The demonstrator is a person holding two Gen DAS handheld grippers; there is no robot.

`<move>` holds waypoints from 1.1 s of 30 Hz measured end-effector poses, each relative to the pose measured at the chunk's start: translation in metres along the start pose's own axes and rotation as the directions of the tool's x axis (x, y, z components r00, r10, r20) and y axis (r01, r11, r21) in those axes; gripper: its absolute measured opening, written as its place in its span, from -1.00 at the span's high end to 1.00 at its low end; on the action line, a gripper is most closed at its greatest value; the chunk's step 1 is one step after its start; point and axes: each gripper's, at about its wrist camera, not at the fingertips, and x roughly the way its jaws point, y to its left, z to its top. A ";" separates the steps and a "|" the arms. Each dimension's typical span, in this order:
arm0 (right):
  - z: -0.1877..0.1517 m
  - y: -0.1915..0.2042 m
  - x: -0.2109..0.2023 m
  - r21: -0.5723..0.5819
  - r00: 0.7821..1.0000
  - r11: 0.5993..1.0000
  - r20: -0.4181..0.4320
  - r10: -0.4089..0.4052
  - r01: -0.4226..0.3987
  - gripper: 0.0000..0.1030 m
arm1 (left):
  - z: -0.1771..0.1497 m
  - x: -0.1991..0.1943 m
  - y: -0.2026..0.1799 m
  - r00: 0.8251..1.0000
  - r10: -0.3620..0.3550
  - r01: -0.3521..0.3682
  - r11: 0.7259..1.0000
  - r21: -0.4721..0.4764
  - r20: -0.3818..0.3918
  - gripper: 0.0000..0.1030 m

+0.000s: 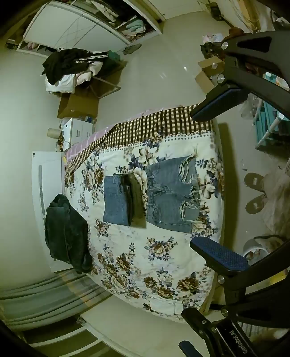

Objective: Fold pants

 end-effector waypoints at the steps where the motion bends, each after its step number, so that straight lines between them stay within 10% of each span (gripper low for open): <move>1: 0.000 0.000 0.000 0.001 1.000 1.000 -0.001 0.002 -0.002 -1.00 | 0.000 0.000 0.000 1.000 0.003 -0.003 1.000 0.003 0.001 -1.00; 33: 0.004 0.007 -0.001 -0.020 1.000 1.000 -0.013 -0.005 0.004 -1.00 | 0.000 0.001 0.000 1.000 -0.015 0.015 1.000 -0.009 0.002 -1.00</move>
